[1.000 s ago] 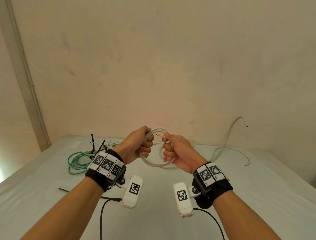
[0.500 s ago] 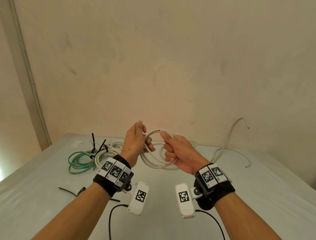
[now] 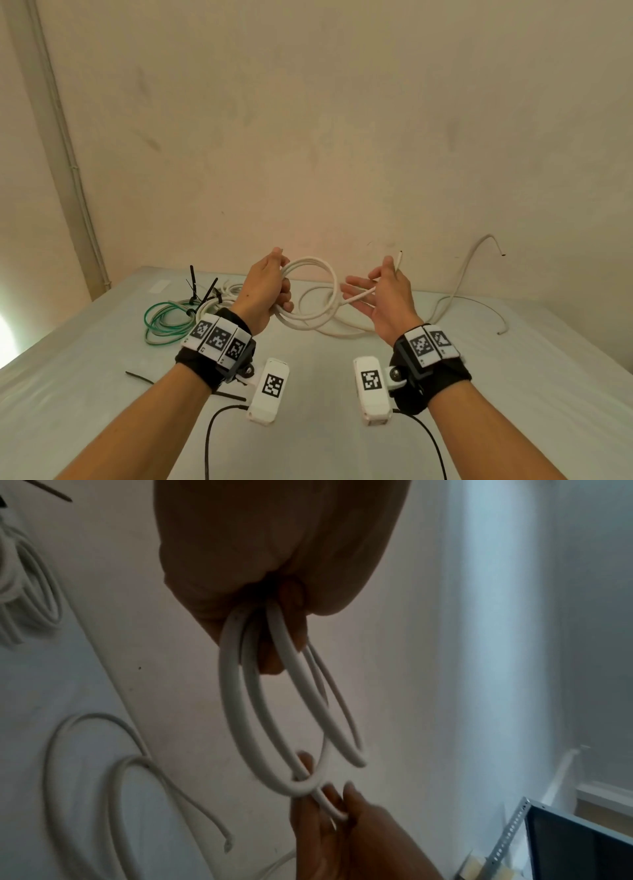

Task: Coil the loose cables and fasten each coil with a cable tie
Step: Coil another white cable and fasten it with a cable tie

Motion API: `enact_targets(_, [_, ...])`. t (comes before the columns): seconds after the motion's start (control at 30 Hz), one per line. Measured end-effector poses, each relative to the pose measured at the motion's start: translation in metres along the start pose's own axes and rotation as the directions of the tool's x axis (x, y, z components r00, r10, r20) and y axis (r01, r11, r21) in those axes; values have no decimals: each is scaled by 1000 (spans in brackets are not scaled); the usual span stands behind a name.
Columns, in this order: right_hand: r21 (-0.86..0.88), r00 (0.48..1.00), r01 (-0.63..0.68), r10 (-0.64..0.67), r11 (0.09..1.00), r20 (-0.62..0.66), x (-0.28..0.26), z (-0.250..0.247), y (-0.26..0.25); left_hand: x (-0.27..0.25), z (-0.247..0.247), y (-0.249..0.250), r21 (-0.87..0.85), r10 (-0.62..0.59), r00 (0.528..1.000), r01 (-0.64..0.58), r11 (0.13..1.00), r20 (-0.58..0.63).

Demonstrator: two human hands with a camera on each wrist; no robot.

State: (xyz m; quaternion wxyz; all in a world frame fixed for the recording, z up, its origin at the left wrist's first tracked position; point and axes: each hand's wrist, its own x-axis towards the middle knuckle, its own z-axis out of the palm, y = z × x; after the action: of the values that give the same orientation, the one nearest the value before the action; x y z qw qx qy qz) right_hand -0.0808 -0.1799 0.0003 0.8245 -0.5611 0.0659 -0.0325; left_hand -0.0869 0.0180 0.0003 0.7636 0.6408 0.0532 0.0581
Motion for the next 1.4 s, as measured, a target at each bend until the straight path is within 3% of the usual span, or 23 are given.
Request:
enact_targets(0.17, [107,991,-52,64,993,-119,29,-25,-7,10,-21,-8,-11,-39,994,38,999,-101])
enact_targets(0.33, [177,975,-221,223,959,11,27,-17,4,13,-17,-22,-49,-94,984,88,995,-149])
enact_targets(0.4, [84,952,-300,292,950,96,18,-9,13,13,-8,-21,-82,-81,985,69,994,-154])
enact_targets(0.5, [-231,889,-378,421,897,181,8,-5,20,12,0,-14,-180,-94,990,73,981,-108])
enact_targets(0.57, [-243,848,-431,482,869,219,5,-7,22,12,0,-10,-224,-100,991,78,971,-90])
enact_targets(0.63, [-34,853,-462,454,886,256,3,-8,24,13,-2,-9,-194,-77,990,53,980,-119])
enact_targets(0.7, [216,891,-430,373,876,260,2,-5,25,13,-2,-10,-151,-46,988,24,988,-145])
enact_targets(0.77, [324,920,-382,322,865,226,4,3,28,11,0,-14,-151,-39,987,15,988,-157])
enact_targets(0.83, [223,924,-369,331,902,192,3,10,32,8,3,-15,-191,-53,987,22,981,-155])
enact_targets(0.93, [-57,868,-446,447,893,216,-2,14,37,7,6,-14,-250,-55,987,16,968,-152])
enact_targets(1.0, [-54,853,-470,470,881,227,-6,15,35,7,5,-11,-265,-51,986,8,964,-159])
enact_targets(1.1, [110,910,-397,375,911,177,-5,15,29,7,2,-7,-217,-55,991,26,976,-126])
enact_targets(1.17, [130,942,-316,294,940,162,-1,15,23,5,3,-8,-162,-80,995,70,984,-59])
enact_targets(1.27, [-7,954,-227,224,974,199,-8,20,15,-3,11,-11,-51,-123,992,125,991,36])
enact_targets(1.4, [-231,973,-99,143,968,181,-17,29,17,-10,20,-13,111,-92,993,83,990,73])
